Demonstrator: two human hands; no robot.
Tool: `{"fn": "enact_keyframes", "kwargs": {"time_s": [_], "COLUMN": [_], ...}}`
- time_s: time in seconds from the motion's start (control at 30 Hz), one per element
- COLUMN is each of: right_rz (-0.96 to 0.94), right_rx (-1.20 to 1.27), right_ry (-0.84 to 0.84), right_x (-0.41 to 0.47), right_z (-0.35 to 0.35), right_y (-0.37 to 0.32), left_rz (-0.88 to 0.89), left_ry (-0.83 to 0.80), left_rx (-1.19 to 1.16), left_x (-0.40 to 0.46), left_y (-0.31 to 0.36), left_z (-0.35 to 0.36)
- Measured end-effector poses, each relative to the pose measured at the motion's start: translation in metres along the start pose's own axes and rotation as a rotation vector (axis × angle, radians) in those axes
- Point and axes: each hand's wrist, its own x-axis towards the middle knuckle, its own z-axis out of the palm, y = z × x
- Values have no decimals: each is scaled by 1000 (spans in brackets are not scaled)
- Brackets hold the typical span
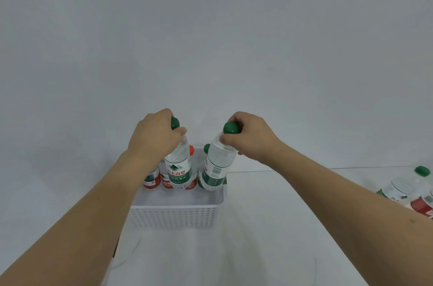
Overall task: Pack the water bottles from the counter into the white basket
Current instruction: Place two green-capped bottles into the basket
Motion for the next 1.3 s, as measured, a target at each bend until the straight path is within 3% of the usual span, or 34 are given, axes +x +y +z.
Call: {"fn": "enact_keyframes", "kwargs": {"time_s": [0.67, 1.3], "right_rz": [17, -143], "right_rx": [-99, -379], "right_ry": [-158, -316], "right_x": [39, 69], "right_z": [120, 214], "right_y": [29, 32], "left_rz": [-91, -72], "left_ry": [-152, -243], "left_rx": [-10, 15], "left_x": [17, 10], "left_y": [-103, -169], "left_z": [49, 85]}}
